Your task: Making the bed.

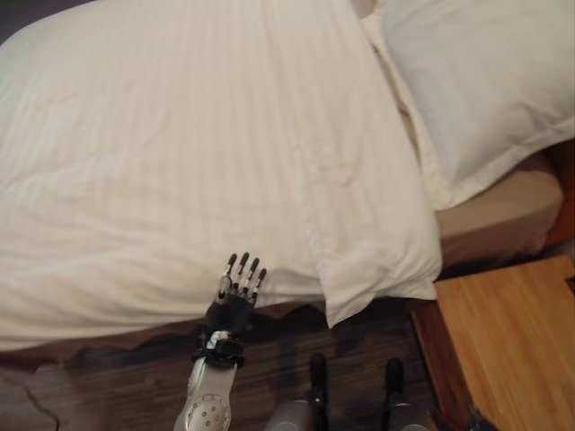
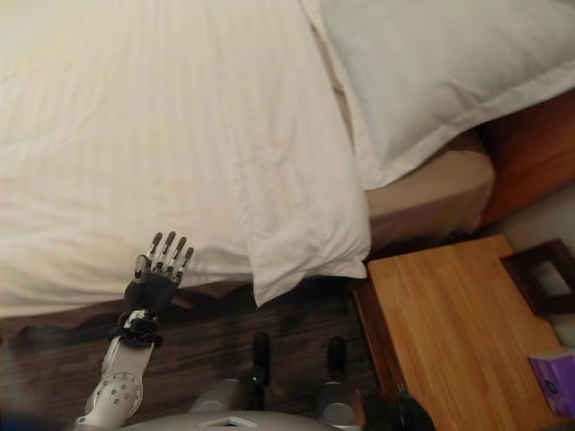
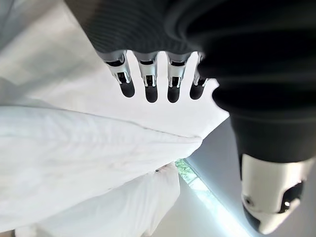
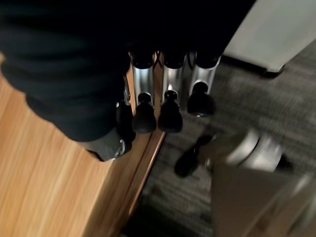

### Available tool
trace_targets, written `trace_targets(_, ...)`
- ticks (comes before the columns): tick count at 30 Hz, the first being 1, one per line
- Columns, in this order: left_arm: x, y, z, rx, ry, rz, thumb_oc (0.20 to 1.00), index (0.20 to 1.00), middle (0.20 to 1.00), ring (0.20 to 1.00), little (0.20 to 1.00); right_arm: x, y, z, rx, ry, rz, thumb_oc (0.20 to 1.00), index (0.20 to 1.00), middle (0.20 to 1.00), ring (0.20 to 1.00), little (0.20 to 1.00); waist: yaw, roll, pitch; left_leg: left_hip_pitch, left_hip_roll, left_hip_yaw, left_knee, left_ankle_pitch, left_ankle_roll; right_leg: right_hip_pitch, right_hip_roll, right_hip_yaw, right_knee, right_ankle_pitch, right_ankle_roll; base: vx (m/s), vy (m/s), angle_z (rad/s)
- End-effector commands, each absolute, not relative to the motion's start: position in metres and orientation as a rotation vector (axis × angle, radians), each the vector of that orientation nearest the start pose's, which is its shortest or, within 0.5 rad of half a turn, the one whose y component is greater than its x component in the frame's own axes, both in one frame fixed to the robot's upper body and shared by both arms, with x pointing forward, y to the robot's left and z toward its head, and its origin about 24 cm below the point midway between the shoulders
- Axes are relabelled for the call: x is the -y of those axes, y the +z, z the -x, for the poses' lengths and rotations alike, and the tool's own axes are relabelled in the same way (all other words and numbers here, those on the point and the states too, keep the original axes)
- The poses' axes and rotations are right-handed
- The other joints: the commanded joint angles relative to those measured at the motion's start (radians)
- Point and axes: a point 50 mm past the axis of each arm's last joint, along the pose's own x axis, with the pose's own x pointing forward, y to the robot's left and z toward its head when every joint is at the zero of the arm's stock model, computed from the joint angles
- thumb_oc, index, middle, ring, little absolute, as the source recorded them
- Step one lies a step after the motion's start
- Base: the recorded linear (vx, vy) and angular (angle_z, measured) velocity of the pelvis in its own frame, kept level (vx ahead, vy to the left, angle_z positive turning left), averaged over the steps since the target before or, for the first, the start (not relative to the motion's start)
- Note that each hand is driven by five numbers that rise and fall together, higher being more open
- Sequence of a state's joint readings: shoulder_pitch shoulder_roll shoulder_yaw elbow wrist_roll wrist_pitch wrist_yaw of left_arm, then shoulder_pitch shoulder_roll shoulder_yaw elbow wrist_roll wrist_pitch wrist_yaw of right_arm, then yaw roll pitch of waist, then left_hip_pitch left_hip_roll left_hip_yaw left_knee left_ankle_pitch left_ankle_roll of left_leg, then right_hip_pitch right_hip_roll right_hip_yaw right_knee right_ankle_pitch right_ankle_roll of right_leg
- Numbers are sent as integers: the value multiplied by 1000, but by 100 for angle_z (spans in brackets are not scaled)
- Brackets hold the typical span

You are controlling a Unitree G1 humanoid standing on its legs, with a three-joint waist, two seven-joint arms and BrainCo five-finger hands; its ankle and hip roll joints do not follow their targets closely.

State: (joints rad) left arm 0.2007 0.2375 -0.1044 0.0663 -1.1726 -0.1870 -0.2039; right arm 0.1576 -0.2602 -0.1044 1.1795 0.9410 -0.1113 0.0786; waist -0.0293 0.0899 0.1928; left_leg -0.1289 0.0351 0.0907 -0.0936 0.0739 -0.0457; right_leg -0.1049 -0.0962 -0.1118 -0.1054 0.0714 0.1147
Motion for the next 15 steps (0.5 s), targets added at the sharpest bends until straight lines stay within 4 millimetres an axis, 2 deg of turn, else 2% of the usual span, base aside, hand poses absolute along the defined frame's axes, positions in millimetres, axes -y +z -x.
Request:
trace_targets(1, -193, 9, -209, 37, -24, 882, 1000, 1000, 1000, 1000, 1000, 271, -139, -110, -764, -657, -578, 200, 200, 200, 200, 200, 6, 1, -13, 26, -38, 1, 6, -7, -8, 26, 27, 10, 18, -53, -7, -9, -26, -20)
trace_targets(2, -194, 2, -207, -9, -29, 813, 1000, 1000, 1000, 1000, 1000, 274, -131, -122, -716, -601, -537, 200, 200, 200, 200, 200, -3, -7, -23, 35, -36, 4, 6, -8, -8, 33, 28, 14, 18, -51, -8, -6, -21, -12)
trace_targets(4, -196, -1, -204, -38, -34, 756, 1000, 1000, 1000, 1000, 1000, 275, -124, -129, -683, -565, -511, 200, 200, 200, 200, 200, -8, -10, -27, 40, -35, 5, 6, -8, -8, 37, 29, 15, 18, -51, -8, -8, -9, -2)
trace_targets(5, -196, -10, -195, -100, -64, 724, 1000, 1000, 1000, 1000, 1000, 282, -108, -140, -618, -473, -405, 200, 200, 200, 200, 200, -19, -21, -40, 55, -33, 11, 6, -11, -7, 52, 31, 17, 18, -50, -7, 0, 0, 0)
trace_targets(6, -195, -14, -191, -126, -71, 716, 1000, 1000, 1000, 1000, 1000, 284, -99, -143, -583, -436, -369, 200, 200, 200, 200, 200, -23, -26, -45, 62, -32, 13, 6, -13, -7, 60, 31, 17, 18, -51, -7, -3, -20, 4)
trace_targets(7, -195, -14, -190, -127, -71, 716, 1000, 1000, 1000, 1000, 1000, 284, -99, -143, -584, -436, -368, 269, 269, 269, 269, 269, -23, -26, -45, 63, -32, 13, 6, -13, -7, 61, 31, 17, 18, -51, -7, 0, 0, 0)
trace_targets(8, -196, -24, -181, -179, -73, 694, 1000, 1000, 1000, 1000, 1000, 286, -82, -150, -518, -363, -286, 834, 834, 834, 834, 834, -28, -32, -53, 75, -31, 14, 6, -15, -6, 74, 31, 16, 18, -52, -7, 0, 0, 0)
trace_targets(9, -195, -29, -176, -210, -77, 687, 1000, 1000, 1000, 1000, 1000, 288, -74, -151, -486, -344, -251, 1000, 1000, 1000, 1000, 1000, -32, -37, -61, 85, -29, 15, 6, -19, -5, 85, 31, 15, 18, -53, -7, 31, -32, 2)
trace_targets(11, -194, -39, -164, -268, -64, 688, 1000, 1000, 1000, 1000, 1000, 289, -57, -156, -408, -333, -184, 1000, 1000, 1000, 1000, 1000, -39, -44, -76, 112, -31, 15, 6, -26, 0, 114, 31, 14, 18, -55, -7, 38, -21, 8)
trace_targets(12, -190, -48, -156, -315, -52, 677, 1000, 1000, 1000, 1000, 1000, 282, -42, -167, -320, -332, -149, 1000, 1000, 1000, 1000, 1000, -45, -46, -91, 140, -32, 14, 6, -33, 7, 140, 31, 15, 23, -59, -9, 0, 0, 0)
trace_targets(13, -190, -48, -156, -316, -52, 676, 1000, 1000, 1000, 1000, 1000, 282, -42, -166, -321, -332, -149, 1000, 1000, 1000, 1000, 1000, -45, -47, -90, 142, -32, 14, 6, -33, 7, 141, 31, 15, 23, -59, -9, -3, 1, -4)
trace_targets(15, -188, -55, -148, -369, -49, 586, 1000, 1000, 1000, 1000, 1000, 262, -31, -176, -248, -297, -133, 1000, 1000, 1000, 1000, 1000, -52, -49, -105, 169, -31, 14, 6, -37, 13, 164, 32, 20, 38, -69, -12, -39, 3, 0)
